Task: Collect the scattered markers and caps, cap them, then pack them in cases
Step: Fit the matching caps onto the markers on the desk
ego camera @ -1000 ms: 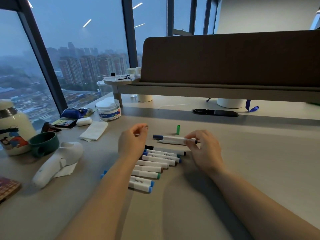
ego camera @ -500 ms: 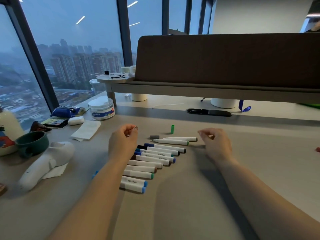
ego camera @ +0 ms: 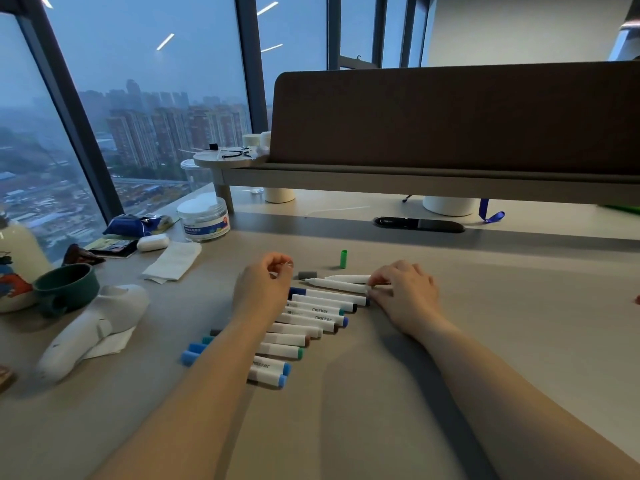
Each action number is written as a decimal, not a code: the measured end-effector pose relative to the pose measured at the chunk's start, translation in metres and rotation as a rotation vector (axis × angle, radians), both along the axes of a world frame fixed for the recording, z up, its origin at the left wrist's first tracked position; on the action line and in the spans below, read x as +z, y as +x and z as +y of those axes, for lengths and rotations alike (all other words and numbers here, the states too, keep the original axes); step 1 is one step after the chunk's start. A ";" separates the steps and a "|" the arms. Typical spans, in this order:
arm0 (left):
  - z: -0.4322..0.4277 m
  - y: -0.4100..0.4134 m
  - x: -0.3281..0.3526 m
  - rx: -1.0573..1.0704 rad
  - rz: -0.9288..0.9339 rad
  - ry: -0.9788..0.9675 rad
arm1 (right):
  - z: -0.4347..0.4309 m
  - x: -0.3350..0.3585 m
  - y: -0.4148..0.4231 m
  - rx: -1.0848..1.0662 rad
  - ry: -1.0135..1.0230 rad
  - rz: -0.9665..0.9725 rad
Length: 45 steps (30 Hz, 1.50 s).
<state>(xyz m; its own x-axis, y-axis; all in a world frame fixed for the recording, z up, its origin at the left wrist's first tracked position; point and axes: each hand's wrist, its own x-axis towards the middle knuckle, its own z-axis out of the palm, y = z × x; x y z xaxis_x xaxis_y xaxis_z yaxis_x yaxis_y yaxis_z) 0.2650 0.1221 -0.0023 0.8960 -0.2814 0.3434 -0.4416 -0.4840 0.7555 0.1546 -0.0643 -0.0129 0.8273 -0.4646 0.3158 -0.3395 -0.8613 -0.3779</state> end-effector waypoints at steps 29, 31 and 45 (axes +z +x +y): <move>0.012 0.001 0.007 -0.089 -0.071 0.102 | -0.002 0.004 -0.001 0.063 0.672 -0.568; 0.017 0.001 0.007 -0.091 -0.057 0.055 | 0.003 0.005 -0.004 0.105 0.792 -0.603; 0.018 0.001 0.007 -0.208 -0.240 0.077 | 0.008 0.007 -0.010 0.195 0.917 -0.640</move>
